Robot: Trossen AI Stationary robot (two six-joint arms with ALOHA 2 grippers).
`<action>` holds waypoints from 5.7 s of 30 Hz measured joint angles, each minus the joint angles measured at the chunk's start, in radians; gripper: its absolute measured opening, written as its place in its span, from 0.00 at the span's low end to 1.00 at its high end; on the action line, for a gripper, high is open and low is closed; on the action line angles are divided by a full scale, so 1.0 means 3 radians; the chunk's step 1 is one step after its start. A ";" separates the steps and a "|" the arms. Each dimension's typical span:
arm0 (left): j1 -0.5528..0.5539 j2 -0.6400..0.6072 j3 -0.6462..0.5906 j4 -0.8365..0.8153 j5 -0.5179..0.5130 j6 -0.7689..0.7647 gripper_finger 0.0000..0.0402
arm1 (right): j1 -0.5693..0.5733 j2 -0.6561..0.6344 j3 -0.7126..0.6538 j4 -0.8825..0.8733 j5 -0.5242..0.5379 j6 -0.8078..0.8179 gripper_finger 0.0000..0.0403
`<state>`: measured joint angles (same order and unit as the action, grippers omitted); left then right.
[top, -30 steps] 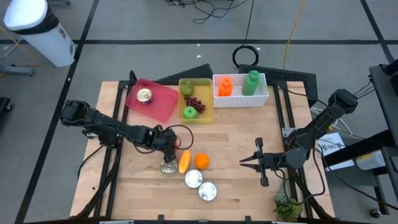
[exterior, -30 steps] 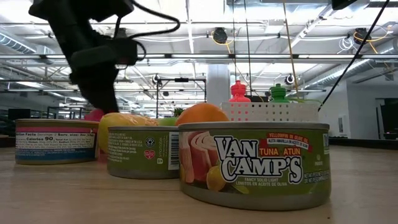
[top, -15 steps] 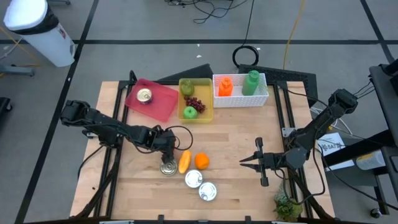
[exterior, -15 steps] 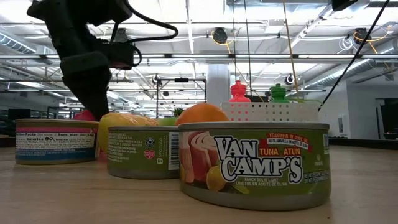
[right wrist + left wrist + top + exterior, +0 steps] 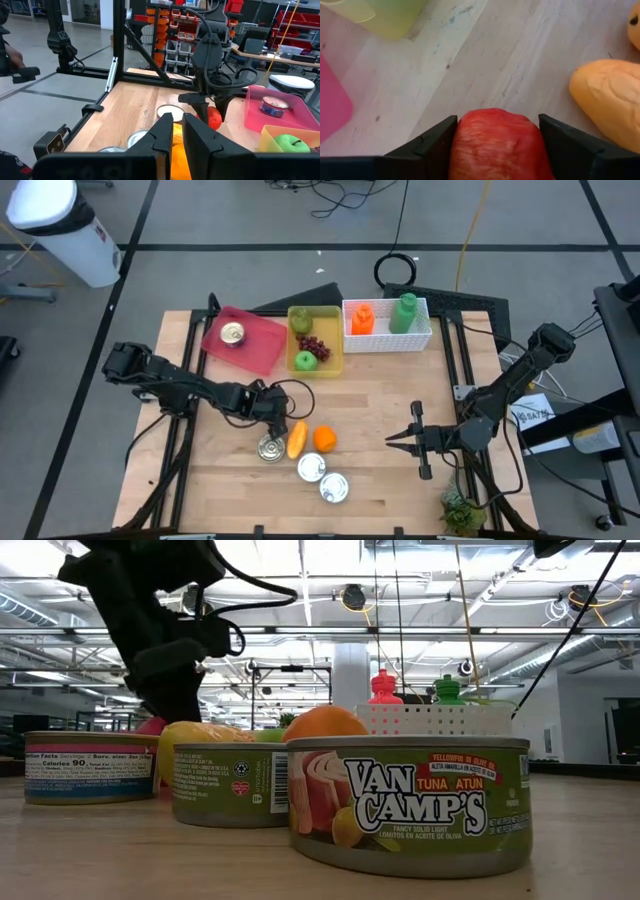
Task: Pick & Place Food Item
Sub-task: Put the red apple into the yellow bin
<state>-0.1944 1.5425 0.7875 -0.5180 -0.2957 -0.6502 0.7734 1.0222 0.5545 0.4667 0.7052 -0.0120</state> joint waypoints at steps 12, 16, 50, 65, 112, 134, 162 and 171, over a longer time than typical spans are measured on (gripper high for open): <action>0.0114 -0.0279 0.0008 0.0510 -0.0122 0.0243 0.63 | 0.0000 0.0000 0.0000 0.0000 0.0001 0.0000 0.08; 0.0218 -0.0295 0.0007 0.0803 -0.0066 0.0254 0.63 | 0.0000 0.0000 0.0000 0.0000 0.0001 0.0000 0.08; 0.0115 0.0603 0.0015 0.5526 0.0685 -0.0288 0.62 | -0.0117 0.0009 0.0000 0.0355 -0.0004 -0.0295 0.08; 0.0273 0.1161 0.0015 0.6432 0.1114 0.0226 0.62 | -0.0117 0.0010 0.0000 0.0232 0.0000 -0.0562 0.08; -0.0791 0.1109 0.0982 0.4252 -0.1533 0.6710 0.62 | -0.1493 0.1721 -0.0093 0.2490 -0.1451 0.0235 0.97; -0.0922 0.1114 0.0981 0.4342 -0.2345 0.5433 0.79 | -0.1551 0.1553 0.0072 0.1426 -0.0821 -0.0227 0.77; 0.0154 0.0666 0.2472 0.0397 -0.0257 0.0525 0.60 | -0.1515 0.1453 0.0076 0.1323 0.0019 -0.1404 0.76; 0.0266 0.0731 0.2472 0.0439 0.0230 0.0550 0.81 | -0.1626 0.1453 0.0078 0.1211 0.0003 -0.1260 0.76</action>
<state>-0.1145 1.7617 1.5291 -0.3861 -0.2268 -0.4853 0.2858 1.4582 0.5777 0.8301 0.7062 -0.3901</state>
